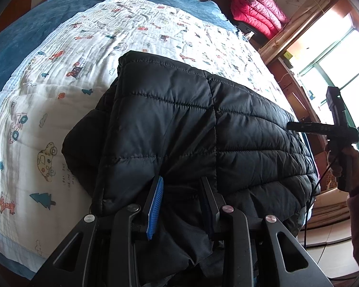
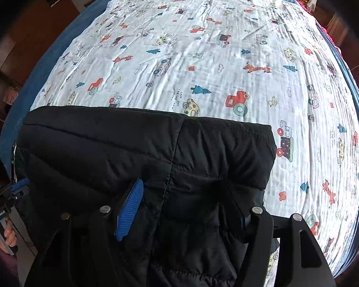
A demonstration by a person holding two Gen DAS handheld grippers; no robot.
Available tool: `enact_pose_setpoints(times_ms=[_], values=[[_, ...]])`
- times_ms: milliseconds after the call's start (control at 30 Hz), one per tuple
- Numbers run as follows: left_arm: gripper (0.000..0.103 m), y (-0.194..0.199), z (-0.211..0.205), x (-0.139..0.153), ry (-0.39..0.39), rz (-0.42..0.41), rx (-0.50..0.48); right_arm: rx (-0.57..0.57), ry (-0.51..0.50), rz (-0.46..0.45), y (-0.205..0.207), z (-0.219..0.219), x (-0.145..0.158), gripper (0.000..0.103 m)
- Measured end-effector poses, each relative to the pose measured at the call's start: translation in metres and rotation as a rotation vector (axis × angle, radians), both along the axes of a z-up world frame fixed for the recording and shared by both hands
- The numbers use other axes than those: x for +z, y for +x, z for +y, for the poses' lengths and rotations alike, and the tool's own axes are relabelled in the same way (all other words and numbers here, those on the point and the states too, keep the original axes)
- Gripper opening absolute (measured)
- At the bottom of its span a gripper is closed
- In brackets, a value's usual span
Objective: Fold large clothes
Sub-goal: 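Smooth the folded jacket bundle with both grippers on the quilt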
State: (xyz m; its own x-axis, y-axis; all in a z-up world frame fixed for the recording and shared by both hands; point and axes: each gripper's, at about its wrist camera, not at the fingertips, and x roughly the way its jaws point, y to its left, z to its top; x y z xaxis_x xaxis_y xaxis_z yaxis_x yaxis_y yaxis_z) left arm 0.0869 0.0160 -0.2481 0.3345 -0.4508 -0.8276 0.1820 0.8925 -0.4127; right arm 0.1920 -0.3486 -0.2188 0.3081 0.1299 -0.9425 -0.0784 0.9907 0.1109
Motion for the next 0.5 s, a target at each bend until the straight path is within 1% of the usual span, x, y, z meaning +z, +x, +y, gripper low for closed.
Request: enact_pose_setpoints(times_ms=[100,200,267,367,433,500], values=[[0.034,0.001,0.004,-0.001,-0.026,0.012,0.009,0.023,0.037,-0.038,-0.004,0.011,0.018,0.072],[0.034,0.002,0.004,-0.001,-0.027,0.017,0.011,0.081,0.048,-0.047,-0.005,0.034,0.023,0.072],[0.034,0.002,0.004,-0.001,-0.021,0.016,0.010,0.117,0.035,-0.030,0.000,0.054,0.014,0.072],[0.034,0.003,0.002,0.000,-0.013,0.013,0.003,0.140,-0.068,0.018,0.009,0.071,-0.015,0.073],[0.034,0.005,0.000,0.001,-0.003,0.017,-0.001,0.131,-0.077,0.029,0.013,0.070,-0.026,0.074],[0.034,0.006,-0.002,0.003,0.012,0.015,-0.007,0.125,-0.068,0.031,0.014,0.069,-0.022,0.074]])
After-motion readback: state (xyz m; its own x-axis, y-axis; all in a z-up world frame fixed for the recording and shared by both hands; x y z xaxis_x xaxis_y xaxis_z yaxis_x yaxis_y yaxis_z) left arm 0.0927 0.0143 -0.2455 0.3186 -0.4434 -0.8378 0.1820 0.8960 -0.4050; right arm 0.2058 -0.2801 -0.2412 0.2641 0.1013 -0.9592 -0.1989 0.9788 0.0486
